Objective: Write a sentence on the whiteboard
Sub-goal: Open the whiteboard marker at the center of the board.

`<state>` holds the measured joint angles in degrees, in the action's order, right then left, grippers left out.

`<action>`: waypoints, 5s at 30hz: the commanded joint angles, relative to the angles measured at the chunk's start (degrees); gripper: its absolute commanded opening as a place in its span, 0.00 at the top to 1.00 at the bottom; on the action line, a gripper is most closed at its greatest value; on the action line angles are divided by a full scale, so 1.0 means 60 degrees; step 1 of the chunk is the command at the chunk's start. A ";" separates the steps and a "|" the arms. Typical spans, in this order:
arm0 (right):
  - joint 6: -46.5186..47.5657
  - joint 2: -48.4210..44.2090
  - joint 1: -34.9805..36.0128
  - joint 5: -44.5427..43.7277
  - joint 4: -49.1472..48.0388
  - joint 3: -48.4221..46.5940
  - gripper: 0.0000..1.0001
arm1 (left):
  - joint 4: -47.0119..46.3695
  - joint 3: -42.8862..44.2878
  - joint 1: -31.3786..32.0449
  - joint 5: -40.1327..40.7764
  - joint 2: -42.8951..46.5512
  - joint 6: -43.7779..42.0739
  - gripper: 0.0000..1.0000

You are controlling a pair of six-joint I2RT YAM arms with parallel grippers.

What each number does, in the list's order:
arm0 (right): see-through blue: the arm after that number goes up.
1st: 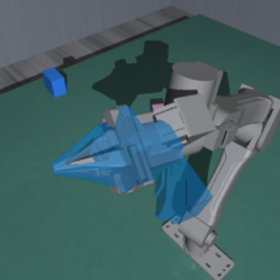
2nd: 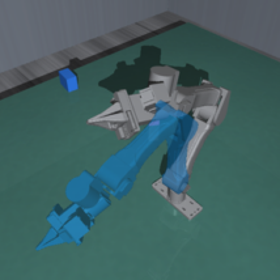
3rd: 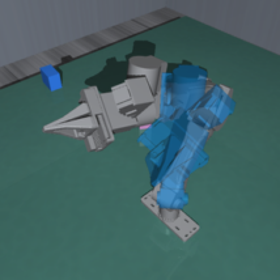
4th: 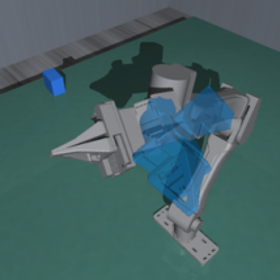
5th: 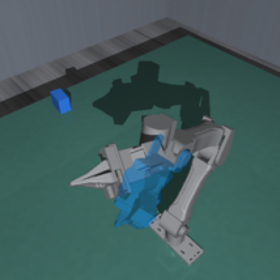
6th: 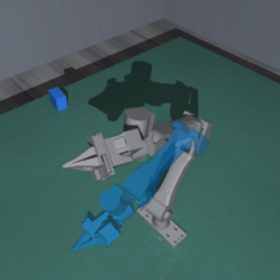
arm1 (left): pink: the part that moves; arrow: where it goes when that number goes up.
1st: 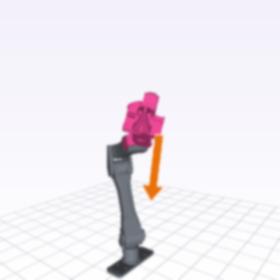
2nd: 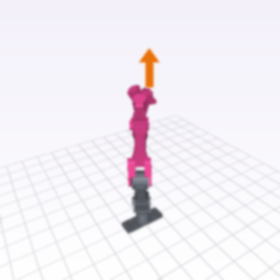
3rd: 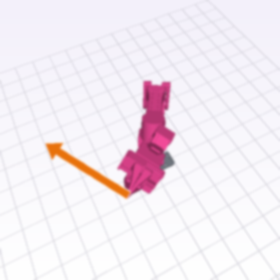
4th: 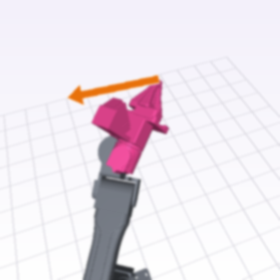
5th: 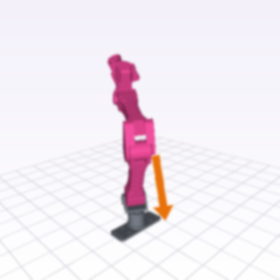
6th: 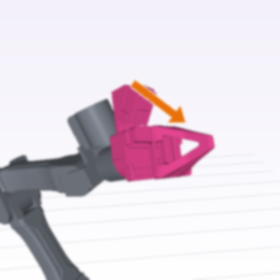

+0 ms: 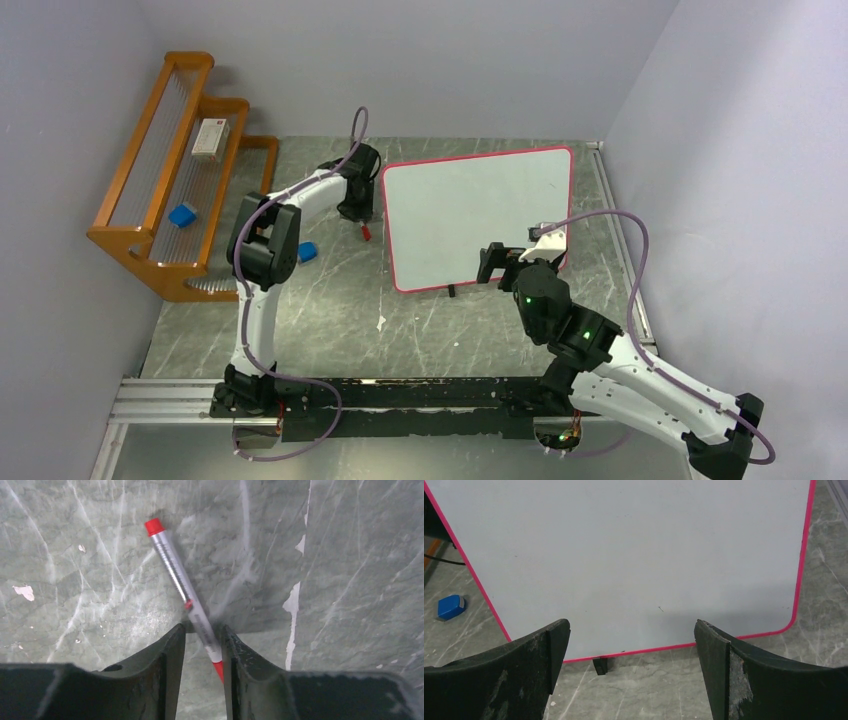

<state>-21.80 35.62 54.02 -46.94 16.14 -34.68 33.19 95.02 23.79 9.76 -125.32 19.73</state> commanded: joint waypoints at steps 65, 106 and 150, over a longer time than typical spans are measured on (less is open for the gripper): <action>0.0722 0.3570 -0.4357 1.1527 0.1097 -0.4512 0.00 | -0.0501 -0.5020 0.3355 -0.0492 1.0298 -0.5979 0.95; -0.0961 0.6066 -0.3958 1.4551 -0.0669 -0.5002 0.50 | -0.1558 -0.4226 0.5645 -0.0697 0.9191 -0.8004 0.95; 0.1130 0.4451 -0.4506 1.6206 -0.3910 -0.2496 1.00 | -0.1096 -0.4773 0.1675 -0.9187 0.9636 -0.6803 0.50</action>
<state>-17.85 64.53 27.38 47.09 -1.50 -50.96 24.27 64.10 35.51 -32.62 -65.69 -20.53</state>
